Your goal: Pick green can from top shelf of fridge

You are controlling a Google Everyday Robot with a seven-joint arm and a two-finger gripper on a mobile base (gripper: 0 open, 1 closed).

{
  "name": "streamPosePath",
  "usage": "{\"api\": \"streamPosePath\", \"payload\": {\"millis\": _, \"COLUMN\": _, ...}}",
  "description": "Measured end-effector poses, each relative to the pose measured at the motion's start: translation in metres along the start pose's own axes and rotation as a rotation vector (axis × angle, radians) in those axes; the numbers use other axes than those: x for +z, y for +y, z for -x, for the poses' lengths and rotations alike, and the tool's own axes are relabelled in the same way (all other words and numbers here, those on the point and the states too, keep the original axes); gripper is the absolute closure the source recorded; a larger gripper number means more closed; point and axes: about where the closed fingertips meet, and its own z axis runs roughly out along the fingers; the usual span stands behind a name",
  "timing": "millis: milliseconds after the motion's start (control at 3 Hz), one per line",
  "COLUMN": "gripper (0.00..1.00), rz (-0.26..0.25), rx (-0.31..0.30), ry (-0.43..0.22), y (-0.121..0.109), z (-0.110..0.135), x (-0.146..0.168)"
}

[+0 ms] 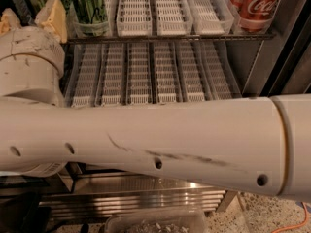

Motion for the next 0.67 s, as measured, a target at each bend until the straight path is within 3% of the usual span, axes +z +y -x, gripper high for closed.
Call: {"api": "streamPosePath", "payload": {"millis": 667, "gripper": 0.34, "rz": 0.01, "rx": 0.02, "ry": 0.036, "y": 0.0004, "z": -0.0089, "x": 0.0156}}
